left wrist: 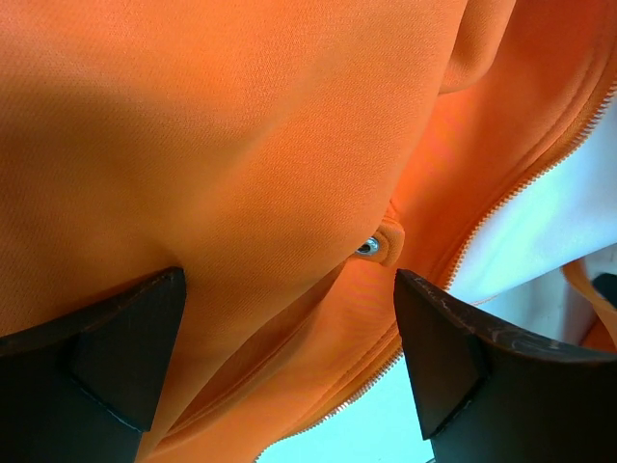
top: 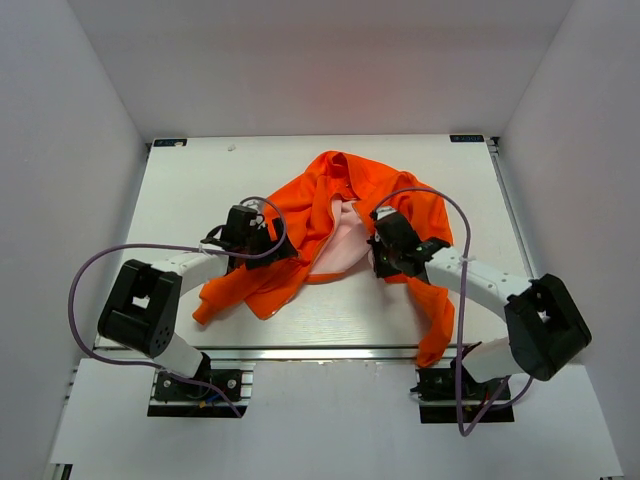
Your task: Zip up the jacket
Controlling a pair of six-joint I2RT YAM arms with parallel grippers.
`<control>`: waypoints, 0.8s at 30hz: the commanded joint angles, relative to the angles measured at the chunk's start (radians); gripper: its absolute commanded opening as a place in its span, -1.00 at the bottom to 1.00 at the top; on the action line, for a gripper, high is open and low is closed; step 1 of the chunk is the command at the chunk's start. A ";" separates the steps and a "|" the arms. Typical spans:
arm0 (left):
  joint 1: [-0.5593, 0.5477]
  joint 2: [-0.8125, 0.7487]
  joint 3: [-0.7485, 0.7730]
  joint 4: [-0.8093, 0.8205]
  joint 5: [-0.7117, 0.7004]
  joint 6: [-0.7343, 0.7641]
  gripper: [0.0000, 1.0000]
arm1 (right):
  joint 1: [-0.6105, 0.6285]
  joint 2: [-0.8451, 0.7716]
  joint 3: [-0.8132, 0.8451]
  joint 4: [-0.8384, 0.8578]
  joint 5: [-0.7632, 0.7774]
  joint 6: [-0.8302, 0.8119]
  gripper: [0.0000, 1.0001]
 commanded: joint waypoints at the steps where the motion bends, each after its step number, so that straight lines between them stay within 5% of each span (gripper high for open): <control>1: -0.001 0.004 -0.006 0.021 0.026 -0.010 0.96 | 0.006 -0.011 0.136 -0.025 0.000 0.092 -1.00; 8: -0.001 -0.049 -0.029 0.041 0.058 -0.005 0.96 | 0.004 -0.180 0.377 -0.252 -0.368 0.120 -1.00; 13: -0.001 -0.095 -0.055 0.034 0.077 -0.004 0.96 | 0.006 -0.051 0.447 -0.266 -0.454 0.117 -0.98; 16: -0.001 -0.135 -0.056 0.011 0.056 -0.004 0.96 | 0.004 0.079 0.464 -0.223 -0.523 0.108 -0.56; 20: -0.001 -0.184 -0.070 -0.009 0.029 -0.002 0.96 | 0.006 0.121 0.441 -0.187 -0.539 0.062 0.78; 24: -0.001 -0.196 -0.082 -0.014 0.012 0.005 0.96 | 0.004 0.032 0.330 -0.163 -0.470 0.049 0.79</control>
